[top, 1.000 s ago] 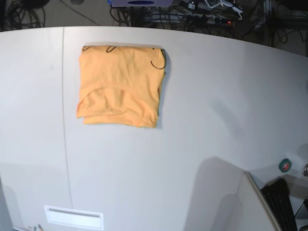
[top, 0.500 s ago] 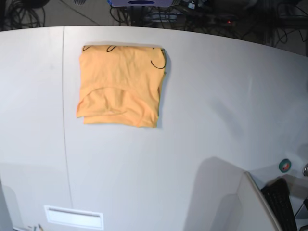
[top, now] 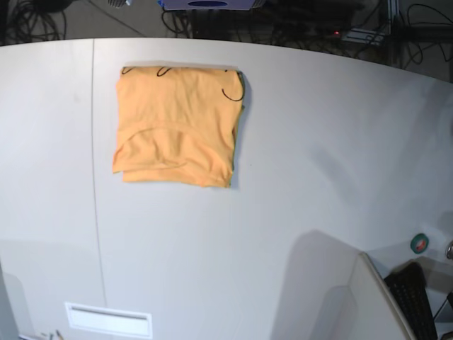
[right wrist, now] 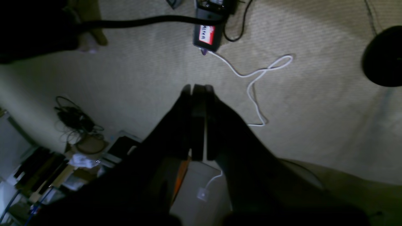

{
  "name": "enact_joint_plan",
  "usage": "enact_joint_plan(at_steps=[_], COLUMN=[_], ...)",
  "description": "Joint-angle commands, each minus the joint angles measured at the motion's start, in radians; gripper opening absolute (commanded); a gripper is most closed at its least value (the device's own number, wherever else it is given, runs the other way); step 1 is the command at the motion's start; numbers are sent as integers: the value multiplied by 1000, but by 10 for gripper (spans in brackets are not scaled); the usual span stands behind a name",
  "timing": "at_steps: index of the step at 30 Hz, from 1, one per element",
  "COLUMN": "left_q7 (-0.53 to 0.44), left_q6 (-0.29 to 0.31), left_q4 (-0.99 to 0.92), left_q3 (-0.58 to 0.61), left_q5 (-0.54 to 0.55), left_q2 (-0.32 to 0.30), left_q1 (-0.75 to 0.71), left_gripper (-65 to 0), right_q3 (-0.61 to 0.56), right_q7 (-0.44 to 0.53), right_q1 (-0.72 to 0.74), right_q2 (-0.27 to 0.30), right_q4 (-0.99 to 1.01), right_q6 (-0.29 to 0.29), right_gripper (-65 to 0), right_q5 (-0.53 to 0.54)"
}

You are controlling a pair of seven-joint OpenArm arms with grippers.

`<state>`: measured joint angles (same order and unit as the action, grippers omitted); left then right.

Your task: Layout the t-shirt on the table in an organized manner, then fold the t-shirt properly

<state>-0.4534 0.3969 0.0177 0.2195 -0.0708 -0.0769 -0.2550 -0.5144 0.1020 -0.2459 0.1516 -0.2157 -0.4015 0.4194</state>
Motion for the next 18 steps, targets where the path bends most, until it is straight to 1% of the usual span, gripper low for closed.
enact_joint_plan(at_steps=[1, 9, 15, 18], left_q7=[-8, -11, -9, -8], left_q6=[10, 10, 10, 10], left_q4=[-6, -18, -18, -18], left_q3=[1, 1, 1, 1], left_q5=[-1, -1, -1, -1], left_q2=[-2, 10, 10, 10], left_q1=[-13, -25, -2, 32], left_gripper=[-650, -650, -650, -650], right_q3=[1, 1, 1, 1], right_q7=[-2, -2, 0, 0], right_q1=[-14, -19, -30, -30], right_q2=[1, -2, -53, -63], right_q4=[-1, 2, 2, 0], right_q6=[-7, -7, -7, -7], right_gripper=[-650, -650, -650, -650], right_q5=[2, 3, 3, 3])
